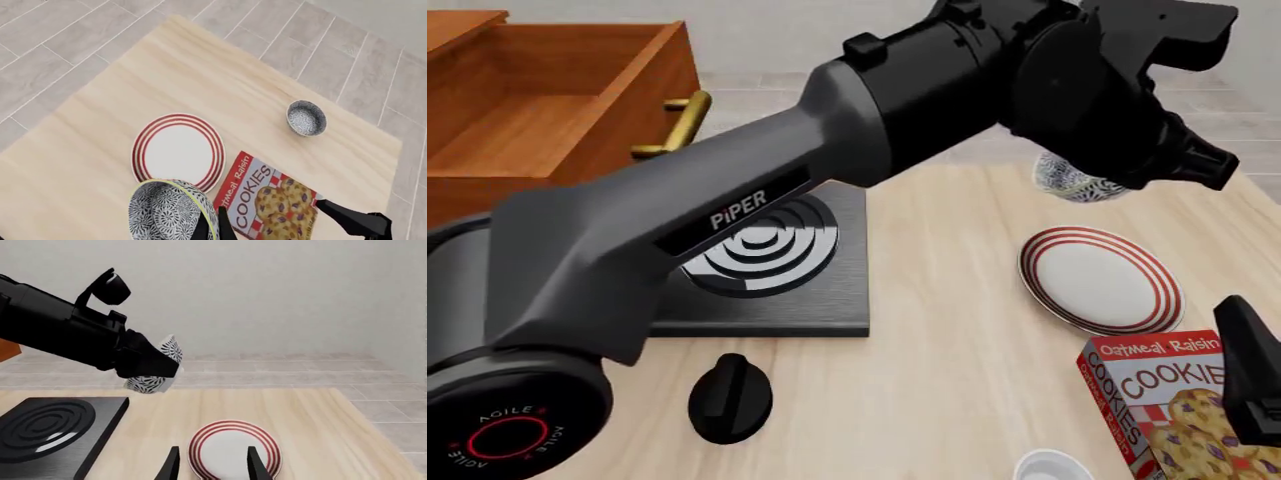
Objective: Pick the akita bowl in the top layer of the wooden cabinet and place it on the plate.
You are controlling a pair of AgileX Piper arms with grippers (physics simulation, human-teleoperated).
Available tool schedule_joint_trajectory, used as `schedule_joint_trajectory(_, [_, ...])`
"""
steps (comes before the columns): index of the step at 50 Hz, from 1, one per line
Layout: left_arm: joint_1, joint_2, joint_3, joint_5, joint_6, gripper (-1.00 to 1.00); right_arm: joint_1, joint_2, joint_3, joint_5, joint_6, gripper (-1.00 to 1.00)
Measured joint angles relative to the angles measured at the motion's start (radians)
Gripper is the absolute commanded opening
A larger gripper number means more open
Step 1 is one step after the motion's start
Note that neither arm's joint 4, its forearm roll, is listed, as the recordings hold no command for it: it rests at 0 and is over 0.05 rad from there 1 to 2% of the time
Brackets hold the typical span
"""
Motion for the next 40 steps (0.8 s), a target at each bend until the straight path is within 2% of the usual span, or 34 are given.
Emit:
schedule_joint_trajectory(22, [-0.010, -0.032, 0.117, -0.172, -0.101, -1.00, 0.002, 0.000, 0.003, 0.003, 0.006, 1.00])
schedule_joint_trajectory(40, [-0.005, 0.024, 0.121, -0.222, -0.135, -1.00, 0.004, 0.000, 0.006, 0.005, 0.015, 1.00])
